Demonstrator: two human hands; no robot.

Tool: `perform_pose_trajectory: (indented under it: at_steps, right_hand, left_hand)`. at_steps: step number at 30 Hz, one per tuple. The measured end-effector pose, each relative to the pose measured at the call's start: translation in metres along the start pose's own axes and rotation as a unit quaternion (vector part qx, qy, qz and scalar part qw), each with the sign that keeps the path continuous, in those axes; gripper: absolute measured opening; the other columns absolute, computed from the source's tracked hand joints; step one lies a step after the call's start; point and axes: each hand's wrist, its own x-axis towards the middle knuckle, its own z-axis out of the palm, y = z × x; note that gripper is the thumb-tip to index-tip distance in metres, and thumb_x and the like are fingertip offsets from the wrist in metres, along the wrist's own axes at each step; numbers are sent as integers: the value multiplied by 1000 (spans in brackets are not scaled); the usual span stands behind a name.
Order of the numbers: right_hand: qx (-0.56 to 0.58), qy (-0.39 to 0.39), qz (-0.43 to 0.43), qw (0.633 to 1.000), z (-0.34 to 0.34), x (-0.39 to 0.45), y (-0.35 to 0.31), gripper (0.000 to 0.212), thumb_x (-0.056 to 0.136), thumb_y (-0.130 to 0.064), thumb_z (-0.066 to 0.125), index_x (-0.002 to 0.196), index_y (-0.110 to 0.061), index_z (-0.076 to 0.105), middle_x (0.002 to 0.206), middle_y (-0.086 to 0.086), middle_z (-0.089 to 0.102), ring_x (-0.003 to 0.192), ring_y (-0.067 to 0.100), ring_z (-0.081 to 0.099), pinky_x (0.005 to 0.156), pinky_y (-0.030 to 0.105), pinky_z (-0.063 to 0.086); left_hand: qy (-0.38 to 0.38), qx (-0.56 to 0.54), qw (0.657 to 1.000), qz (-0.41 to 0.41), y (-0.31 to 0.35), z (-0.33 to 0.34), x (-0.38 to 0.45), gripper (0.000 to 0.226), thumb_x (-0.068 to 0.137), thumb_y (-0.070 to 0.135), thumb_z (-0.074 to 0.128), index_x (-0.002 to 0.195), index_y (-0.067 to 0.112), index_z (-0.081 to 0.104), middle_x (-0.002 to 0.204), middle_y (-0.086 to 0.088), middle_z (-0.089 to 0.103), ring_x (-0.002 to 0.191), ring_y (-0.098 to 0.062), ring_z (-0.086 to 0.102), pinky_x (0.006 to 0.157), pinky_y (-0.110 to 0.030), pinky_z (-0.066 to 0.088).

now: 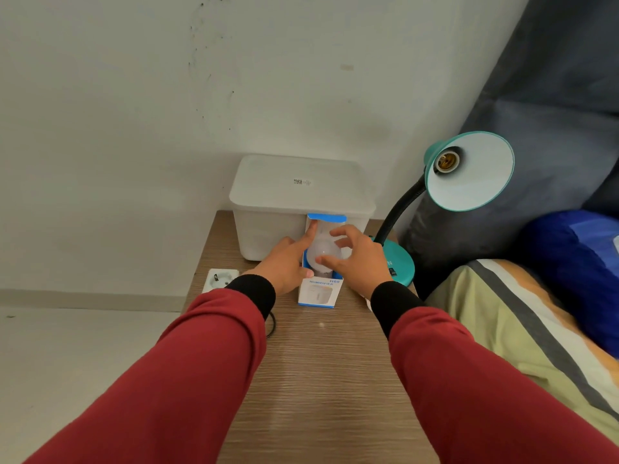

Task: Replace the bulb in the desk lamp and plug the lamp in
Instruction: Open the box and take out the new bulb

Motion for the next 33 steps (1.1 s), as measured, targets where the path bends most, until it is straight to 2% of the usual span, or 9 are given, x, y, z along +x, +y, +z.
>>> perform_pose_trajectory:
  at_steps: [7,10,12,14,18,21,26,30,33]
  right_hand:
    - [28,2,-37,999,-8,-10,-1,50,83,-29,69,130,-31,52,125,4,53,107,18,56,89,26,50]
    - [45,5,-36,998,-7,-14,3,42,88,-26,62,129,-31,55,124,-7,52,107,16,53,78,10,43]
    - [58,15,-22,998,-6,-17,5,39,85,-30,64,124,-33,56,117,-14,47,110,19,55,81,16,46]
    - [58,20,-10,998,-6,-18,7,46,76,-37,73,117,-32,52,119,-10,48,111,15,52,89,27,46]
    - [61,40,10,997,-6,-20,7,57,71,-33,79,113,-20,43,112,-2,49,101,12,45,74,20,38]
    - [60,69,-2,996,-6,-21,4,50,79,-30,70,121,-27,44,116,4,50,99,16,48,79,23,40]
    - [70,127,18,989,-18,-25,-3,34,81,-24,60,115,-27,57,111,7,55,95,16,50,92,35,47]
    - [112,194,37,974,-28,-25,-8,28,78,-32,66,102,-21,59,101,5,62,93,20,58,87,40,52]
    - [109,227,37,967,-34,-26,-8,37,76,-45,70,102,-21,58,103,4,62,94,19,58,86,37,52]
  left_hand:
    - [7,14,1000,-3,3,0,-3,92,91,22,58,147,39,-13,129,-12,43,119,-25,47,109,-36,33]
    - [10,15,1000,-2,4,0,-4,92,92,21,58,147,39,-14,127,-12,44,115,-23,50,107,-34,35]
    - [11,16,1000,-4,4,0,-4,92,92,21,58,146,39,-14,127,-12,44,114,-23,50,106,-33,35]
    - [12,14,1000,-5,4,0,-3,92,92,22,58,146,39,-14,127,-12,44,114,-23,50,106,-33,35]
    - [17,16,1000,-2,3,1,-2,92,91,21,59,147,39,-13,126,-13,45,111,-23,51,107,-34,35]
    - [26,14,1000,-3,4,3,-3,90,92,20,57,147,39,-11,124,-14,46,113,-24,50,106,-34,35]
    - [92,-27,995,17,1,10,-15,77,91,17,58,149,35,11,109,-7,47,101,-19,51,97,-27,39]
    - [185,-41,982,14,0,16,-26,55,83,20,68,131,22,42,120,-3,49,106,-19,57,91,-32,48]
    - [266,14,964,19,4,14,-33,61,75,24,76,124,17,41,123,-2,43,105,-20,53,86,-33,49]
